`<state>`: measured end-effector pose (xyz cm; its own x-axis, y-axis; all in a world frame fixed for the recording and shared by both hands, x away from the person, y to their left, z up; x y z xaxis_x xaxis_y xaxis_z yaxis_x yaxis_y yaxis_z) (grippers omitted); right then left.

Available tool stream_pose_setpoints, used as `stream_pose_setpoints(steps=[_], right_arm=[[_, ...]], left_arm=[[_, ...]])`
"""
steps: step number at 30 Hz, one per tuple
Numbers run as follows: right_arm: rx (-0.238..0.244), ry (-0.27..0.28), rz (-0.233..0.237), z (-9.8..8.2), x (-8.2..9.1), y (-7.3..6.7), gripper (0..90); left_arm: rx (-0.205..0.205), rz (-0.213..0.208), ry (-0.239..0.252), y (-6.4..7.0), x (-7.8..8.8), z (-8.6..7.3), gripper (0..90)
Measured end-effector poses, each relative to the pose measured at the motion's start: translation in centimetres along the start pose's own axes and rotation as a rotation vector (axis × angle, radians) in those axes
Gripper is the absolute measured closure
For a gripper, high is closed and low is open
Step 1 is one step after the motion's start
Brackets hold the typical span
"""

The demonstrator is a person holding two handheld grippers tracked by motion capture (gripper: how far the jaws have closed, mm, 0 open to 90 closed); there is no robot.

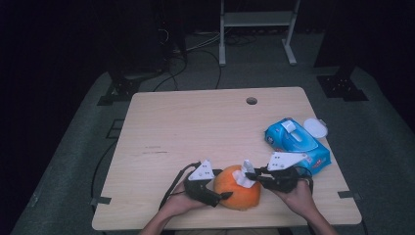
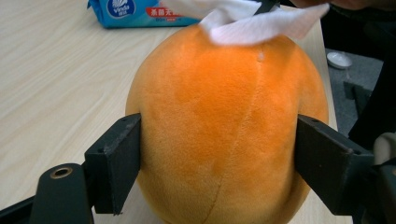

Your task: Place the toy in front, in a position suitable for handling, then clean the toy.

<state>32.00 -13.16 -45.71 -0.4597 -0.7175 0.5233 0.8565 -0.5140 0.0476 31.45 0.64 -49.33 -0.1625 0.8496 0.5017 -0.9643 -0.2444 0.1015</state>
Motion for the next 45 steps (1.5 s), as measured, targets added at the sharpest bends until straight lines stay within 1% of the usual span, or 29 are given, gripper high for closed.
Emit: stream_pose_setpoints(steps=[1,2,3,4,6,9,10,12,13,14,15,16,19,20,25,28,29,32,33,34,35,36,37,38,40,41,42,43,45], right_arm=[[0.000,0.000,0.000,0.0,0.0,0.0,80.5],[-0.032,0.009,0.010,-0.4,0.2,0.2,80.4],[-0.032,0.009,0.010,-0.4,0.2,0.2,80.4],[-0.022,0.009,0.001,-0.3,0.1,0.1,80.4],[-0.017,0.017,-0.001,0.1,-0.3,-0.3,80.4],[-0.014,0.035,0.004,0.6,-0.8,-0.8,80.4],[-0.004,0.043,0.013,1.0,-1.1,-1.2,80.4],[0.026,0.043,0.005,1.3,-1.5,-1.6,80.4],[0.035,0.039,0.002,1.3,-1.6,-1.7,80.4],[0.026,0.041,0.005,1.2,-1.5,-1.4,80.4],[0.026,0.041,0.005,1.2,-1.5,-1.4,80.4],[0.006,0.039,0.009,0.9,-1.3,-1.0,80.3],[-0.005,0.038,0.009,0.7,-1.2,-0.6,80.3],[-0.017,0.036,0.005,0.4,-1.0,-0.3,80.2],[-0.044,0.036,0.011,0.0,-0.6,-0.1,80.0],[-0.022,0.033,-0.012,0.2,-0.6,-0.3,80.1],[-0.001,0.037,-0.018,0.6,-0.7,-0.9,80.0],[0.031,0.053,-0.010,1.3,-0.9,-1.7,80.0],[0.031,0.053,-0.010,1.3,-0.9,-1.7,80.0],[0.024,0.053,-0.004,1.3,-1.1,-1.7,79.9],[0.024,0.053,-0.004,1.3,-1.1,-1.7,79.9],[0.012,0.044,-0.008,1.1,-1.3,-1.3,79.9],[0.004,0.046,-0.004,1.0,-1.3,-1.1,79.9],[-0.010,0.051,0.005,1.0,-1.4,-1.0,79.9],[-0.011,0.052,0.007,1.0,-1.4,-0.9,79.9],[-0.006,0.050,0.005,1.0,-1.4,-0.9,79.9],[-0.006,0.050,0.005,1.0,-1.4,-0.9,79.9],[-0.005,0.052,0.002,1.1,-1.3,-1.0,79.9],[-0.002,0.057,0.004,1.1,-1.1,-1.1,79.8]], left_arm=[[0.003,-0.004,-0.001,0.0,0.0,0.0,20.4],[-0.009,0.000,-0.002,0.1,-0.1,0.2,18.1],[-0.009,0.000,-0.002,0.1,-0.1,0.2,14.5],[-0.026,0.005,0.003,0.3,-0.2,0.8,11.0],[-0.045,0.012,0.017,0.4,-0.3,1.3,8.8],[-0.043,0.013,0.022,0.5,-0.5,1.6,7.9],[-0.049,0.017,0.020,0.5,-0.5,1.7,8.0],[-0.051,0.022,0.006,0.4,-0.4,1.4,9.6],[-0.048,0.023,0.005,0.3,-0.3,1.3,13.3],[-0.028,0.037,-0.002,0.0,-0.1,1.0,18.0],[-0.028,0.037,-0.002,0.0,-0.1,1.0,19.9],[-0.016,0.042,-0.011,-0.2,0.0,0.8,21.4],[-0.006,0.045,-0.020,-0.4,0.2,0.6,23.8],[0.011,0.042,-0.019,-0.6,0.4,0.4,24.2],[0.033,0.043,-0.020,-1.0,0.9,-0.1,25.2],[0.036,0.043,-0.025,-1.1,1.0,-0.2,25.4],[0.037,0.044,-0.033,-1.3,1.1,-0.4,25.5],[0.048,0.042,-0.030,-1.3,1.3,-0.5,24.5],[0.042,0.042,-0.029,-1.2,1.3,-0.4,24.5],[0.012,0.048,-0.010,-0.9,1.4,0.1,18.0],[0.012,0.048,-0.010,-0.9,1.4,0.1,16.0],[-0.022,0.039,0.028,-0.3,1.3,1.0,14.2],[-0.041,0.036,0.052,0.0,1.2,1.5,12.8],[-0.055,0.037,0.051,0.2,1.0,1.7,12.3],[-0.065,0.046,0.039,0.2,0.7,1.7,11.5],[-0.071,0.054,0.023,0.1,0.3,1.5,12.0],[-0.071,0.054,0.023,0.1,0.3,1.5,13.9],[-0.065,0.057,0.015,0.0,0.3,1.4,13.9],[-0.054,0.057,0.007,-0.1,0.5,1.0,19.3]])
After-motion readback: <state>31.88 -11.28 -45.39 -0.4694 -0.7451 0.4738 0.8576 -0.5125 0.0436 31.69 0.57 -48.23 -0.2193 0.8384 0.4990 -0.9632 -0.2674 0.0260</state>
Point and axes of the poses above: each handheld gripper's, and its own axes: x roughly backward along the jaws, z roughly out of its top, y roughly to its right, the point moved 9 cm from there along -x, roughly forward along the jaws, and after that the axes turned 5 degrees about -z, right-handed, at the moved point
